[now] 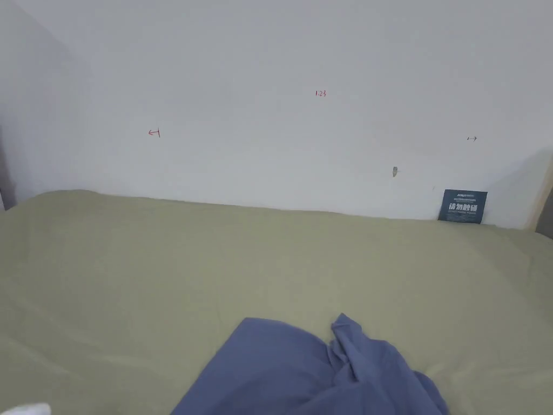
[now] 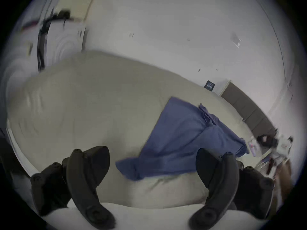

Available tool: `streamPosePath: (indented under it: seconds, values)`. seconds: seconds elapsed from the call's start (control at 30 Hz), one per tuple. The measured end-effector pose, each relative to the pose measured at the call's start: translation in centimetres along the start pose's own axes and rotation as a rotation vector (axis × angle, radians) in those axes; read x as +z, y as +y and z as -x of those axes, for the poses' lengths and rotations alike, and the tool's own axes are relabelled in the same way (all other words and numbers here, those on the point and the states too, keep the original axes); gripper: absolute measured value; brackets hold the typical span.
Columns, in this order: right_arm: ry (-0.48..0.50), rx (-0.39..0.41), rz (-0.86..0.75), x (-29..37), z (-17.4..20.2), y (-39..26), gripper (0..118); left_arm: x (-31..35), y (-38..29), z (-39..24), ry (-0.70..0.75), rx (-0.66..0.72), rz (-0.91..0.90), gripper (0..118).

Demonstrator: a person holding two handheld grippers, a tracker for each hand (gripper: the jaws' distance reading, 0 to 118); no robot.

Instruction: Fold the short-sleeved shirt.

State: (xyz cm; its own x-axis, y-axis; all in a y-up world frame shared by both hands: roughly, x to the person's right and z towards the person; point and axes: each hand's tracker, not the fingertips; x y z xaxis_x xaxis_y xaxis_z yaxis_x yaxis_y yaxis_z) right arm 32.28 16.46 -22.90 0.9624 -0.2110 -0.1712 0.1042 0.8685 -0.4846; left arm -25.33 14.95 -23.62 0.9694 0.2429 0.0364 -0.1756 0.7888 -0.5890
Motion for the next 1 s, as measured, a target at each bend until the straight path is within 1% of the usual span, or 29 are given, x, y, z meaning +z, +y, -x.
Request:
streamPosePath:
  seconds: [0.03,0.07,0.1,0.13,0.2,0.23,0.27,0.3,0.33,0.43,0.47,0.5,0.53,0.57,0.63,0.7,0.73,0.77,0.8,0.83,0.87,0.9,0.93,0.97,1.0]
  values:
    - [-0.025,0.038,-0.009,0.2,0.4,0.8,84,0.2,0.9,-0.5,0.026,-0.045,-0.009,102]
    - [-0.040,0.071,-0.006,0.4,0.7,1.4,55,0.4,1.7,-1.1,0.034,-0.078,0.006,84]
    - [-0.046,0.100,0.003,0.8,1.8,2.3,16,0.4,2.3,-1.5,0.047,-0.098,0.016,48]
    - [-0.060,0.126,0.017,0.7,2.2,2.6,0,0.3,2.8,-1.8,0.052,-0.105,0.007,0]
    - [-0.124,0.173,0.034,0.3,2.5,2.1,0,-0.1,3.1,-2.5,0.095,-0.131,0.023,0]
    - [-0.107,0.136,0.030,0.0,2.4,2.0,0,-0.3,3.1,-2.6,0.100,-0.107,0.041,0]
    - [-0.060,0.090,0.065,-0.2,2.1,1.7,0,-0.8,3.1,-2.2,0.059,-0.086,0.100,0]
    - [-0.047,0.058,0.069,-0.4,1.9,1.3,0,-1.4,2.9,-2.0,0.045,-0.065,0.136,0]
    - [-0.051,0.056,0.067,-0.5,1.8,0.9,0,-1.8,2.7,-2.0,0.055,-0.065,0.149,0]
    - [-0.061,0.091,0.090,-0.9,2.0,0.7,0,-3.6,1.4,-1.0,0.062,-0.085,0.250,0]
    - [-0.059,0.099,0.101,-1.1,1.8,0.4,0,-4.6,1.0,-0.1,0.063,-0.078,0.291,11]
    - [-0.057,0.104,0.110,-0.9,2.1,0.8,0,-5.1,0.5,0.4,0.058,-0.067,0.315,38]
    - [-0.053,0.107,0.119,-1.0,2.0,0.8,0,-5.7,-0.4,1.0,0.029,-0.051,0.346,86]
    - [-0.051,0.107,0.121,-1.2,1.8,0.7,0,-5.9,-1.3,1.5,0.008,-0.034,0.348,103]
    - [-0.044,0.104,0.126,-1.3,1.9,1.1,0,-6.2,-1.7,2.1,-0.036,0.017,0.337,102]
    - [-0.039,0.090,0.129,-1.9,1.7,1.3,0,-6.9,-2.3,2.3,-0.021,0.079,0.360,101]
    - [-0.033,0.081,0.138,-2.6,1.6,1.5,0,-6.8,-2.2,1.7,-0.019,0.102,0.381,92]
    - [-0.033,0.080,0.146,-3.3,1.2,2.0,0,-7.1,-2.5,1.6,-0.007,0.115,0.403,65]
    - [-0.036,0.080,0.153,-4.1,1.2,2.4,0,-7.4,-2.7,1.3,0.026,0.108,0.417,18]
    - [-0.033,0.084,0.166,-4.9,1.3,2.9,0,-7.9,-3.2,1.1,0.045,0.095,0.434,3]
    - [-0.022,0.096,0.187,-6.0,1.3,3.5,0,-8.2,-3.6,0.8,0.081,0.076,0.458,3]
    - [-0.014,0.109,0.200,-6.9,1.2,4.4,1,-8.3,-3.9,0.6,0.046,0.095,0.449,3]
    - [-0.014,0.126,0.208,-8.2,1.1,5.3,6,-8.3,-4.2,0.4,0.020,0.097,0.447,3]
    - [-0.013,0.132,0.214,-9.7,0.9,6.3,21,-8.1,-4.4,0.1,0.029,0.088,0.432,3]
    - [0.007,0.128,0.249,-11.4,0.4,7.2,48,-7.8,-3.7,0.2,0.030,0.085,0.426,3]
